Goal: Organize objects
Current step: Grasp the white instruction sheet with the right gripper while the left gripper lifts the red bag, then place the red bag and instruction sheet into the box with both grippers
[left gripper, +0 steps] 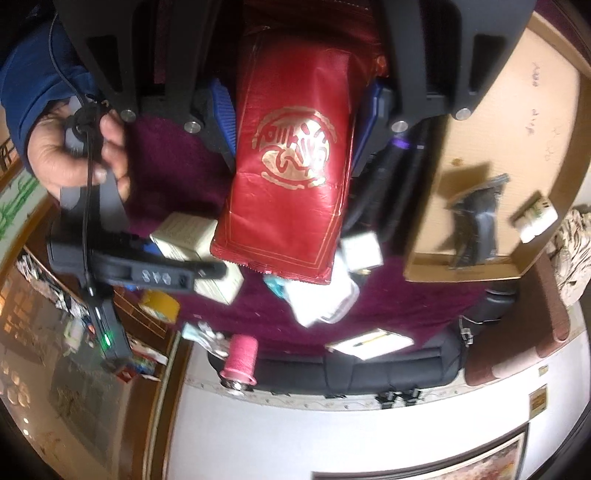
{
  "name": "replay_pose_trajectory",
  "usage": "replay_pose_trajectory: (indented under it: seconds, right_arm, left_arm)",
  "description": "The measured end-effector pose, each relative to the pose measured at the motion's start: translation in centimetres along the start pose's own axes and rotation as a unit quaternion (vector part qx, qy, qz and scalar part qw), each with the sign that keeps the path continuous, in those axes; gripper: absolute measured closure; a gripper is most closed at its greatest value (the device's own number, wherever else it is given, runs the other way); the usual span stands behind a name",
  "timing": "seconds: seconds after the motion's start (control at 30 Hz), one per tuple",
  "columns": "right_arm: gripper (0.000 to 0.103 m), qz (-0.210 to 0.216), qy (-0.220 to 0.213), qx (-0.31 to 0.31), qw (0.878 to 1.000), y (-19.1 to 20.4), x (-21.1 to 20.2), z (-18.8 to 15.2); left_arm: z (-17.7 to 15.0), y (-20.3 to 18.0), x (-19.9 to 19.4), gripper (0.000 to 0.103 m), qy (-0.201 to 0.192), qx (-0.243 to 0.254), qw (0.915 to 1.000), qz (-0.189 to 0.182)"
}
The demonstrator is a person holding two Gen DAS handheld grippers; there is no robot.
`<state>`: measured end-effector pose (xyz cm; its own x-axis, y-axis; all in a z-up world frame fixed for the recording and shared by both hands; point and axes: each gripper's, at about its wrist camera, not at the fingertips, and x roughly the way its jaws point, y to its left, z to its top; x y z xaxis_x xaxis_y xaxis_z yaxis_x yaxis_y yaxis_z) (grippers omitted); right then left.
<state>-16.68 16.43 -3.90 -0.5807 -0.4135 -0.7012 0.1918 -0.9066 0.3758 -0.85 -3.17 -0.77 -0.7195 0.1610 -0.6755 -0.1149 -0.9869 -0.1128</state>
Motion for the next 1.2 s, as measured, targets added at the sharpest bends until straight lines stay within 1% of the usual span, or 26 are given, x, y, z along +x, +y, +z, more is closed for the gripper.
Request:
replay_pose_trajectory:
  seconds: [0.17, 0.27, 0.5, 0.63, 0.77, 0.87, 0.97, 1.07, 1.13, 1.2]
  right_arm:
    - [0.017, -0.003, -0.002, 0.000, 1.000, 0.0, 0.0, 0.0]
    - [0.017, -0.006, -0.004, 0.000, 1.000, -0.1, 0.0, 0.0]
    - [0.017, -0.006, 0.001, -0.006, 1.000, 0.3, 0.3, -0.1]
    - [0.017, -0.007, -0.007, -0.007, 1.000, 0.5, -0.2, -0.1]
    - [0.017, 0.012, -0.020, -0.001, 1.000, 1.5, -1.6, 0.2]
    - [0.017, 0.029, -0.022, -0.024, 0.999, 3.8, -2.4, 0.5]
    - [0.017, 0.066, 0.001, -0.038, 0.997, 6.5, -2.4, 0.5]
    - [0.017, 0.099, 0.036, -0.074, 0.992, 10.6, -1.5, -0.2]
    - [0.017, 0.128, 0.066, -0.090, 0.985, 13.3, -0.6, -1.1]
    - [0.017, 0.148, 0.089, -0.116, 0.978, 16.1, 0.1, -2.2]
  left_arm:
    - [0.3, 2.7, -1.5, 0.049, -0.017, -0.026, 0.9993, 0.021]
    - [0.3, 4.7, -2.6, 0.049, -0.029, -0.040, 0.9979, 0.041]
    - [-0.1, 10.1, -4.4, 0.048, -0.042, -0.090, 0.9911, 0.088]
    - [-0.5, 12.8, -4.4, 0.048, -0.037, -0.113, 0.9864, 0.113]
    - [-0.7, 15.2, -3.9, 0.048, -0.023, -0.127, 0.9828, 0.133]
    - [-1.2, 16.4, -3.4, 0.048, -0.005, -0.127, 0.9813, 0.145]
    - [-1.7, 17.4, -3.1, 0.048, 0.011, -0.123, 0.9811, 0.149]
    - [-2.2, 18.4, -2.9, 0.048, 0.024, -0.122, 0.9803, 0.153]
    - [-2.5, 19.1, -2.9, 0.048, 0.032, -0.122, 0.9797, 0.156]
    - [-2.5, 20.0, -3.0, 0.048, 0.040, -0.125, 0.9783, 0.161]
